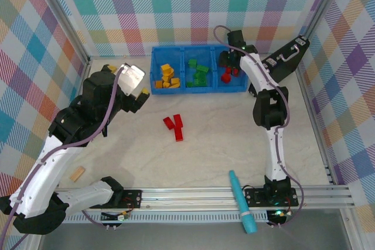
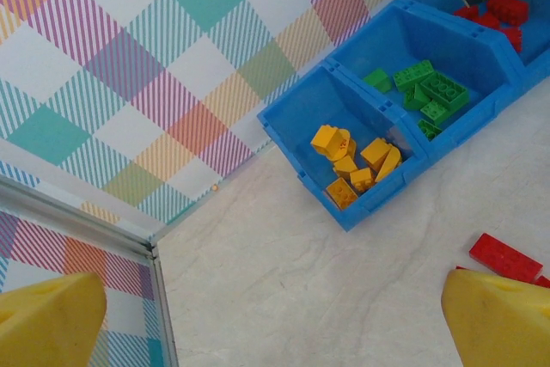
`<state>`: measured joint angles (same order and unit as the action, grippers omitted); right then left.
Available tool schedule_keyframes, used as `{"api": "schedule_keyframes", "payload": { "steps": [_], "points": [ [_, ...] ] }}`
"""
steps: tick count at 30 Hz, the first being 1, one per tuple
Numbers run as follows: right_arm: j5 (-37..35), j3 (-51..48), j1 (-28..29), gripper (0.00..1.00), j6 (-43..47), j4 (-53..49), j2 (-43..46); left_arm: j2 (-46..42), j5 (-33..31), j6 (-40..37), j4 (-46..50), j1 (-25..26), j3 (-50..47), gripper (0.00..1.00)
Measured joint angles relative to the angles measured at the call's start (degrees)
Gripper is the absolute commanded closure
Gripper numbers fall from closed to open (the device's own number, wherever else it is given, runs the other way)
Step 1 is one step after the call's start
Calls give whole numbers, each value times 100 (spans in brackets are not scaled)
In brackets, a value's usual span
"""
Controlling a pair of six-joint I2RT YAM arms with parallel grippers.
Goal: Sort the legos into containers by color
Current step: Place the lego in the container, then pick up the lego from the center of the table.
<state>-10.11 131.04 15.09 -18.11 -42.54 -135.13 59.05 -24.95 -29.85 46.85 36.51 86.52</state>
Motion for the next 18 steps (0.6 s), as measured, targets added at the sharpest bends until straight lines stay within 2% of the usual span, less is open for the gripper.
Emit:
{"api": "schedule_keyframes", "payload": {
  "steps": [4,9,14,18],
  "points": [
    [-264,-846,378,35,105,103,955,-66,46,2,2,0,0,0],
    [-400,-1856,1333,31,17,317,1856,-291,151,66,-9,0,-2,0],
    [-157,-2369,2236,23,-260,391,1814,-531,243,186,-17,0,-35,0],
    [83,-2391,2684,18,-533,396,1423,-704,422,289,-22,4,-50,0]
  ]
}}
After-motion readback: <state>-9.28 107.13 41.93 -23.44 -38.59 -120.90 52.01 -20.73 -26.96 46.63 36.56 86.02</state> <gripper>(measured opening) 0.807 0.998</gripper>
